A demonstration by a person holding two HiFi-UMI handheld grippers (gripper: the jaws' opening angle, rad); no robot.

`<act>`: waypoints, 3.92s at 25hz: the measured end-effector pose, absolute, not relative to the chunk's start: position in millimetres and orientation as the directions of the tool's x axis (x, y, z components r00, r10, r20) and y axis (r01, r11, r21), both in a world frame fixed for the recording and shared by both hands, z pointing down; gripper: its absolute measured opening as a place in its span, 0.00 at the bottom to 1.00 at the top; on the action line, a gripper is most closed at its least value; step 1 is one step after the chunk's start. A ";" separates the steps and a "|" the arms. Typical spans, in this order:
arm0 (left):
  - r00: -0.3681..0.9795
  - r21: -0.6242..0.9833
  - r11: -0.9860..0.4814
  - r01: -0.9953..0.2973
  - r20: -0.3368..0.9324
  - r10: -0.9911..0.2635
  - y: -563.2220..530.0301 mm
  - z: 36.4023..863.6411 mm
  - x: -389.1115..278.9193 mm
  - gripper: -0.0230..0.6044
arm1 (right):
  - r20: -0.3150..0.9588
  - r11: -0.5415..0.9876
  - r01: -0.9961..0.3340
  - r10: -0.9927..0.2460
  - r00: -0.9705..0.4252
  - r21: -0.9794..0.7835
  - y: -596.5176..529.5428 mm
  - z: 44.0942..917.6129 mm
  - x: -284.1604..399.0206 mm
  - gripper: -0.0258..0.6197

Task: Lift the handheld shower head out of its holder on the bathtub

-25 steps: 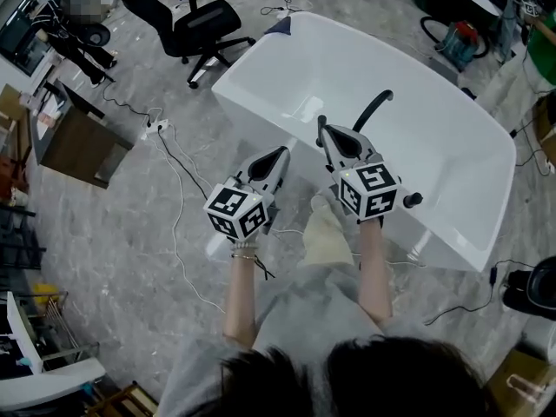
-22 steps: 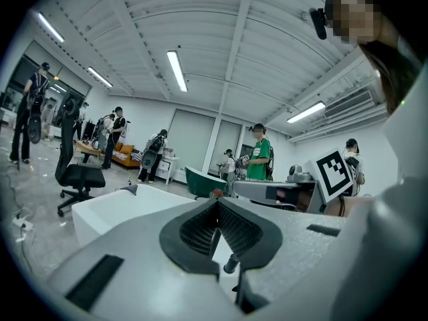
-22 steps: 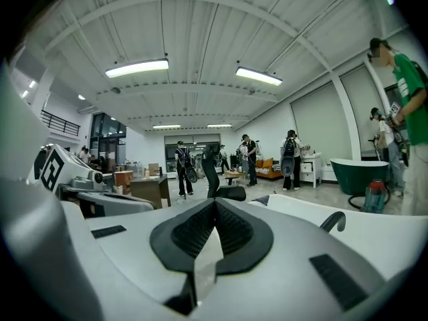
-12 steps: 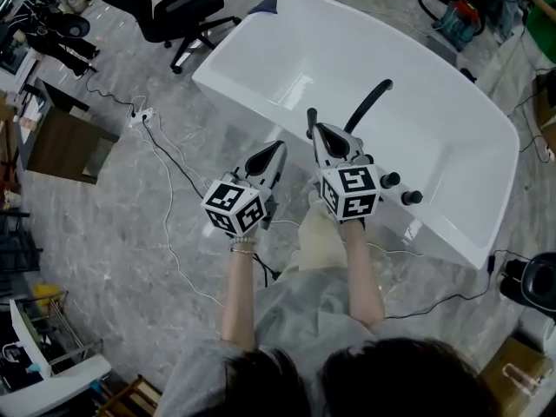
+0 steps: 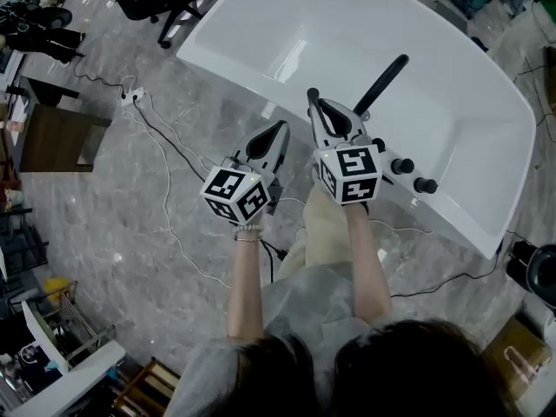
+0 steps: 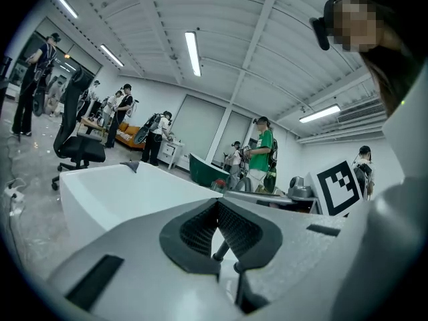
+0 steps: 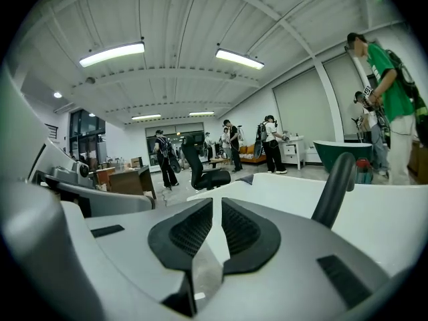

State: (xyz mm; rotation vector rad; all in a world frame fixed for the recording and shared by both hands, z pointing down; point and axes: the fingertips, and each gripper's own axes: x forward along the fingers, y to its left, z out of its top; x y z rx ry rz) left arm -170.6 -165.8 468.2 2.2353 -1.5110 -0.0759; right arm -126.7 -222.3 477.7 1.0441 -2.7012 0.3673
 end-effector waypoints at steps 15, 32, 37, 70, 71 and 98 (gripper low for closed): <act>0.441 0.411 -0.322 -0.853 0.238 -0.865 -195.1 531.2 -167.0 0.04 | 0.327 0.684 -0.705 -0.633 -0.702 -0.188 -255.2 544.6 -139.3 0.23; 0.446 0.408 -0.312 -0.858 0.289 -0.847 -200.2 598.1 -179.5 0.04 | 0.363 0.665 -0.726 -0.641 -0.676 -0.177 -277.4 614.6 -152.7 0.32; 0.445 0.413 -0.307 -0.858 0.294 -0.846 -205.0 607.2 -178.3 0.04 | 0.388 0.675 -0.723 -0.632 -0.671 -0.149 -284.1 627.3 -154.4 0.32; 0.412 0.402 -0.285 -0.870 0.278 -0.868 -207.0 582.3 -184.8 0.04 | 0.449 0.690 -0.723 -0.633 -0.631 -0.044 -277.8 608.3 -157.1 0.24; 0.413 0.399 -0.288 -0.871 0.274 -0.869 -207.3 576.6 -183.6 0.04 | 0.445 0.690 -0.722 -0.633 -0.633 -0.046 -276.3 601.9 -156.6 0.24; 0.403 0.345 -0.338 -0.876 0.137 -0.905 -192.5 422.0 -160.6 0.04 | 0.322 0.745 -0.666 -0.622 -0.714 -0.035 -239.4 434.3 -131.8 0.24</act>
